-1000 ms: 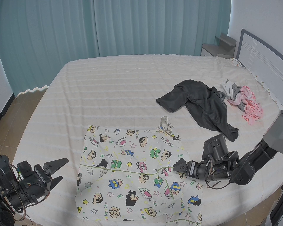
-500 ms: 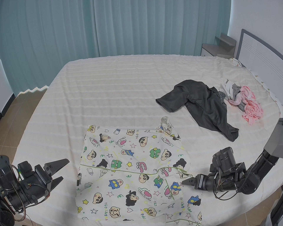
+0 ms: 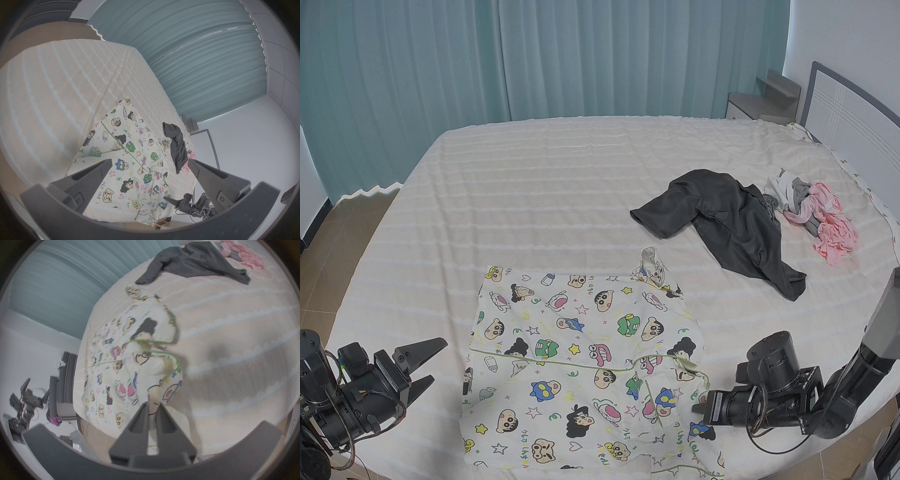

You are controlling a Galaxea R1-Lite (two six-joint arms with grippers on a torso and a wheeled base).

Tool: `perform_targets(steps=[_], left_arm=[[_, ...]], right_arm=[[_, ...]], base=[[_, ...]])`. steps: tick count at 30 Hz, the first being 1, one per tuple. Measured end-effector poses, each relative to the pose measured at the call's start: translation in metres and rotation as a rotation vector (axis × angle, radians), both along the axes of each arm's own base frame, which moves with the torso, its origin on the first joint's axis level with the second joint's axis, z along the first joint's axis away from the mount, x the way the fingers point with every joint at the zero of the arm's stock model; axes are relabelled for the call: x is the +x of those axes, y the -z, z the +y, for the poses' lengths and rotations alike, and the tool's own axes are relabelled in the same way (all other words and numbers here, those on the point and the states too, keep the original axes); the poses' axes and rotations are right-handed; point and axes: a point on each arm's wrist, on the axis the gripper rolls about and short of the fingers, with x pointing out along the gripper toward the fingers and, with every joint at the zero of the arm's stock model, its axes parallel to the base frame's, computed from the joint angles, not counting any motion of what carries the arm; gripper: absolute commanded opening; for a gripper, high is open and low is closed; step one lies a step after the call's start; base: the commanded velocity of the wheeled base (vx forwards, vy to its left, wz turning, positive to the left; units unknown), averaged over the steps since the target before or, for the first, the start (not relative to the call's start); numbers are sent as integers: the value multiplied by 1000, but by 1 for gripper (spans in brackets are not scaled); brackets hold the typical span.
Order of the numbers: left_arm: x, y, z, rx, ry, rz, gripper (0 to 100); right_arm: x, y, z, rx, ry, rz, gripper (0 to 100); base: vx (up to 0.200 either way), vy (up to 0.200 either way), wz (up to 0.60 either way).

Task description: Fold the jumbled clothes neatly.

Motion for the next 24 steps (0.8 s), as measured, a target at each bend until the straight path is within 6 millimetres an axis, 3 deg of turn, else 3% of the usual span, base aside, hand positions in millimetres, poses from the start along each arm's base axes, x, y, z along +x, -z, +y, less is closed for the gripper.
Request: perform_targets(steps=[8,18,19,24], left_arm=[[0,0,0,0,0,0,100],[0,0,-1,0,6,2,100],[0,0,-1,1,8,2,100],[0,0,-2,0,17,3,100]], right_arm=[[-28,-3,43,-20,-146,-67,0],[-26,15,99,-108,-247,-110,0],[-25,16,103,-113,-252,-110,100],[-17,12,120,-98,-266,-136,100]], base=[[0,0,0],[0,0,0],[0,0,0],[0,0,0]])
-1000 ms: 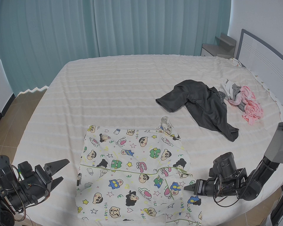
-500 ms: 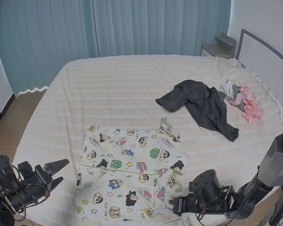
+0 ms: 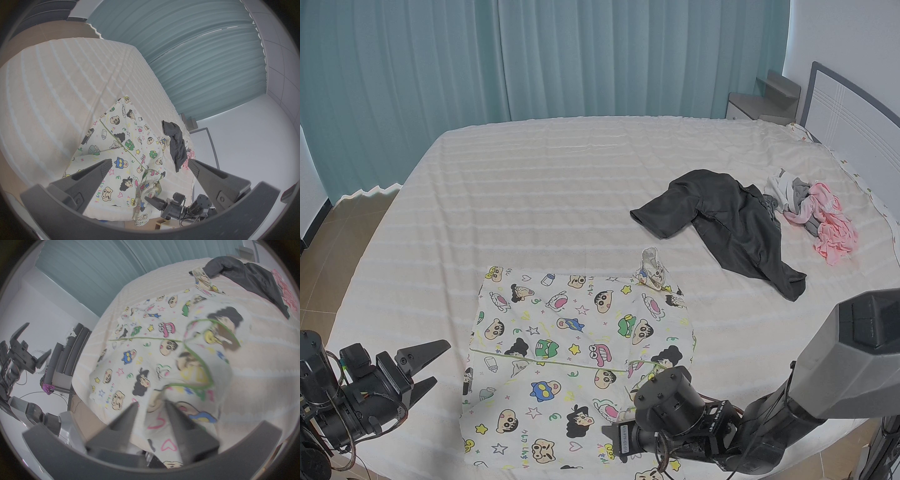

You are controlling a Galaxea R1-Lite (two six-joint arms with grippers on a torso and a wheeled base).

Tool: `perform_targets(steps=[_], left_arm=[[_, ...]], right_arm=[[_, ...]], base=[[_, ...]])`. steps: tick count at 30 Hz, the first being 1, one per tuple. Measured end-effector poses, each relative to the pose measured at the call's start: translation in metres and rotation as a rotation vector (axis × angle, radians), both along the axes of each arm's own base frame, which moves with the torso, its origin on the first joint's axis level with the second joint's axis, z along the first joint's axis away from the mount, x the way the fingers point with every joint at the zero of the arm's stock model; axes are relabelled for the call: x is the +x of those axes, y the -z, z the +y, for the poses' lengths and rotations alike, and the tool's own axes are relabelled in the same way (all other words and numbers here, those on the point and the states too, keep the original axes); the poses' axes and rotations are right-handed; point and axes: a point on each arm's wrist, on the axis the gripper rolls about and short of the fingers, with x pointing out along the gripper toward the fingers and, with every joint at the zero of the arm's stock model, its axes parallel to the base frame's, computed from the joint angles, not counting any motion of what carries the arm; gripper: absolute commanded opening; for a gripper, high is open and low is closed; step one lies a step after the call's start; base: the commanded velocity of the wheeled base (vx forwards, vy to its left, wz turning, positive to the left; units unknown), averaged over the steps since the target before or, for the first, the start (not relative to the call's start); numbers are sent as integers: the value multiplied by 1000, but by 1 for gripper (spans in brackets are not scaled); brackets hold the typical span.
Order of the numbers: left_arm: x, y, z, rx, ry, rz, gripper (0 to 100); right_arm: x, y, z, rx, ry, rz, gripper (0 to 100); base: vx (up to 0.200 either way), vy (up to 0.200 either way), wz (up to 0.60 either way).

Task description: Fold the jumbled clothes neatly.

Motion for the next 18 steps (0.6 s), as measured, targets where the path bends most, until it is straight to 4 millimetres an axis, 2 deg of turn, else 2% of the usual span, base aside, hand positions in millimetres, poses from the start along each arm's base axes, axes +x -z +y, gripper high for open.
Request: perform_targets(steps=[10,14,18], left_arm=[[0,0,-1,0,4,2,100],[0,0,-1,0,4,2,100],[0,0,-1,1,5,4,100]], right_arm=[[17,-9,37,80,-21,-58,100],[17,-8,40,83,-24,-57,100],[14,-15,34,93,-17,-56,100]], base=[[0,0,0],[0,0,0],[0,0,0]])
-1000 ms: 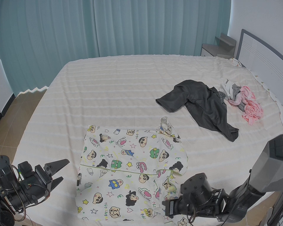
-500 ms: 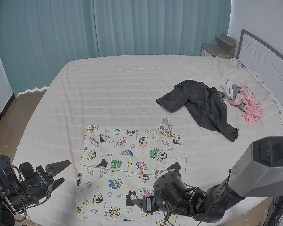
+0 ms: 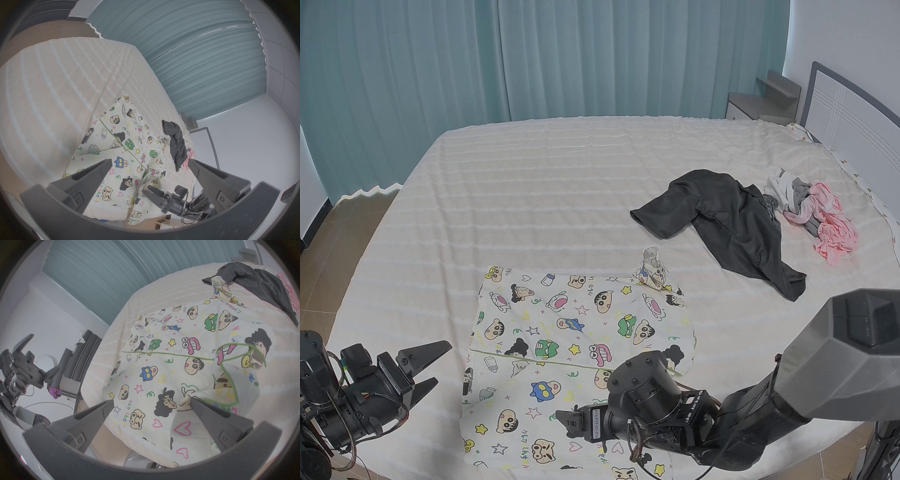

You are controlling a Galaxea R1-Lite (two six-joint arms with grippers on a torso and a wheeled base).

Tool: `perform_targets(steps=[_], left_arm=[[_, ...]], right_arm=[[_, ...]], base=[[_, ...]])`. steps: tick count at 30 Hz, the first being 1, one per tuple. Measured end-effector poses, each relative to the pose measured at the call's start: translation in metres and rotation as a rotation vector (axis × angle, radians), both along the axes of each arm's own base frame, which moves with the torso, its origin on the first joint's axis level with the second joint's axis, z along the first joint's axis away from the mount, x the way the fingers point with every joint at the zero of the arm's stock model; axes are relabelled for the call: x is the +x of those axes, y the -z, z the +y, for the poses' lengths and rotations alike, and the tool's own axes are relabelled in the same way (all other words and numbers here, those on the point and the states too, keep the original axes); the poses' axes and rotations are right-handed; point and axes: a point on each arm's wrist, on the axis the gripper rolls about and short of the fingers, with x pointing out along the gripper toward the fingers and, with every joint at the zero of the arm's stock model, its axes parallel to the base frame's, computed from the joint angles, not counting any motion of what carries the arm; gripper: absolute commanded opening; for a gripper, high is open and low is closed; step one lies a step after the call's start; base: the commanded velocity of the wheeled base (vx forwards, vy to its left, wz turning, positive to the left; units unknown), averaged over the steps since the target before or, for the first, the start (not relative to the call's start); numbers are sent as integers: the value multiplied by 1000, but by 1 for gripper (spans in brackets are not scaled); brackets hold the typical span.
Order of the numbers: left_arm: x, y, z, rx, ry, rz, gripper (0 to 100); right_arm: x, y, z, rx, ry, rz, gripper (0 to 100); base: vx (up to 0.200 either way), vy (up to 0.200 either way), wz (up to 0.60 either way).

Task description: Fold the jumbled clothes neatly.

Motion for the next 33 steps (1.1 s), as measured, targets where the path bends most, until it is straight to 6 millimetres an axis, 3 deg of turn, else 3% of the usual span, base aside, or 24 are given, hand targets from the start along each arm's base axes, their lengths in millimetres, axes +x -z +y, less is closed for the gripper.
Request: perform_targets(steps=[7,20,26,33], left_arm=[[0,0,0,1,-1,3,100],[1,1,0,2,-1,6,100],[1,1,0,2,-1,6,100],[1,1,0,2,-1,7,100]], right_arm=[[-12,-26,-19,86,28,41,100],[-22,-42,-62,196,95,50,100],[-16,-40,-85,216,168,55,100],[-5,-22,-123,179,288,89,100]], base=[[0,0,0],[0,0,0],[0,0,0],[0,0,0]])
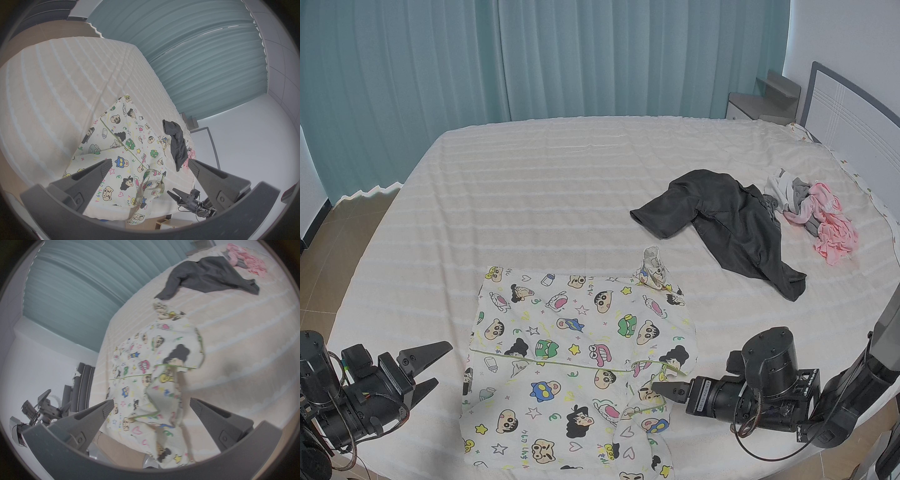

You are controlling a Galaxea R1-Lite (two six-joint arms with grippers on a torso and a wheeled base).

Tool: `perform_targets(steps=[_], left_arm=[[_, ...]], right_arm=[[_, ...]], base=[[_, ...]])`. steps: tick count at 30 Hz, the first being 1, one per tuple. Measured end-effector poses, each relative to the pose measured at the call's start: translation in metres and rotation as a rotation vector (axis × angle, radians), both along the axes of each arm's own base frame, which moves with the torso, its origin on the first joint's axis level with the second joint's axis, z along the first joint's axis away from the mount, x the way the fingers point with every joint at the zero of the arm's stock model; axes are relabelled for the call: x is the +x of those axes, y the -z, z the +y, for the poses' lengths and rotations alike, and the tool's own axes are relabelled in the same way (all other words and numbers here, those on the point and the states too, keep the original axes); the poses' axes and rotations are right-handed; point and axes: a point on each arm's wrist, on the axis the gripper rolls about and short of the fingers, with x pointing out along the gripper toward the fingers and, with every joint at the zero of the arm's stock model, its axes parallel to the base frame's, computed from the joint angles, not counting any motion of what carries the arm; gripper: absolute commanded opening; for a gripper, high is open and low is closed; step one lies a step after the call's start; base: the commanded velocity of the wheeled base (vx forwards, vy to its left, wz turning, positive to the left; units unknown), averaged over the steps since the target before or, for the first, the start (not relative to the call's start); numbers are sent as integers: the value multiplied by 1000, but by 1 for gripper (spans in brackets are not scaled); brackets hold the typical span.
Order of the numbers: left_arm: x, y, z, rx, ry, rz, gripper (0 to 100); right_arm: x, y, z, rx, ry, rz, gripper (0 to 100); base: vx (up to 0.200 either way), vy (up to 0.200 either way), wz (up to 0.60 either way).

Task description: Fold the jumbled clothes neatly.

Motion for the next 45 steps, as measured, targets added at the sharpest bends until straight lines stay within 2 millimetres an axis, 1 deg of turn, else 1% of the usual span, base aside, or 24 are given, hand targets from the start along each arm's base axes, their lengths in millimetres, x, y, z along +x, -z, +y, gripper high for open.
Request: perform_targets(steps=[4,8,15,19,23,29,34,38,42,45], left_arm=[[0,0,0,0,0,0,100],[0,0,0,0,0,0,100],[0,0,0,0,0,0,100],[0,0,0,0,-1,0,100],[0,0,0,-1,-1,0,100],[0,0,0,-1,-2,0,100],[0,0,0,-1,-2,0,100],[0,0,0,-1,-2,1,100],[0,0,0,-1,-1,1,100],[0,0,0,-1,-2,1,100]], right_arm=[[5,14,-11,-17,30,41,100],[10,30,-18,-52,59,90,100],[30,49,-17,-81,103,124,100],[40,54,-20,-81,136,126,100],[48,55,-29,-78,177,129,100],[51,57,-34,-82,197,137,100],[55,59,-30,-92,192,143,100],[61,63,-25,-133,186,196,100],[73,60,-13,-161,172,230,100],[83,55,1,-161,153,225,100]], base=[[0,0,0],[0,0,0],[0,0,0],[0,0,0],[0,0,0],[0,0,0],[0,0,0],[0,0,0],[0,0,0],[0,0,0]])
